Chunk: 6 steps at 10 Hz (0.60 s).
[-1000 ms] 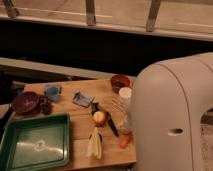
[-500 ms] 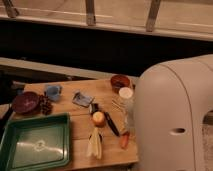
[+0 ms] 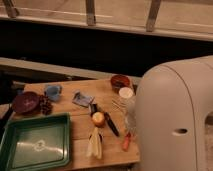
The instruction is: Place pepper in purple bowl
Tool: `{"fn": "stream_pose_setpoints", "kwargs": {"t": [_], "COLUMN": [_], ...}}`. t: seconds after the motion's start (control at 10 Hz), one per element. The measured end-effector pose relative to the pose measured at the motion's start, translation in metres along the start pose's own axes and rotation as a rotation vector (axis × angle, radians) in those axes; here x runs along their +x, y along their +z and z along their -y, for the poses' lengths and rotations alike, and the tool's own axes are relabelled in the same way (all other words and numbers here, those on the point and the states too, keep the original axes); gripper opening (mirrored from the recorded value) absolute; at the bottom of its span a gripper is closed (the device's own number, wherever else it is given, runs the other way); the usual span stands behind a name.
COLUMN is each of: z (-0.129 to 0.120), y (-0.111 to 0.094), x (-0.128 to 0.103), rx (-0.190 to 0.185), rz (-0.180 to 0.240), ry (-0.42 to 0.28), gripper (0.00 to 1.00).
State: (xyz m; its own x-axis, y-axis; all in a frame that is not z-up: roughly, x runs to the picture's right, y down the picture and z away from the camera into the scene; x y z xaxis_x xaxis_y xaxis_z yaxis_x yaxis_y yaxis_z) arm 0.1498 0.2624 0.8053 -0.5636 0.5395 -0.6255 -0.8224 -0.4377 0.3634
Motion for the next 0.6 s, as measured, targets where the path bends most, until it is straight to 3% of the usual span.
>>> {"fn": "stream_pose_setpoints", "kwargs": {"t": [0.2, 0.6], "z": [-0.001, -0.025], "y": [-0.013, -0.083], "x": [-0.013, -0.081], "rx": [-0.050, -0.190], "rz": [0.006, 0.077], "ry": [0.013, 0.036], "gripper": [0.00, 0.00]}}
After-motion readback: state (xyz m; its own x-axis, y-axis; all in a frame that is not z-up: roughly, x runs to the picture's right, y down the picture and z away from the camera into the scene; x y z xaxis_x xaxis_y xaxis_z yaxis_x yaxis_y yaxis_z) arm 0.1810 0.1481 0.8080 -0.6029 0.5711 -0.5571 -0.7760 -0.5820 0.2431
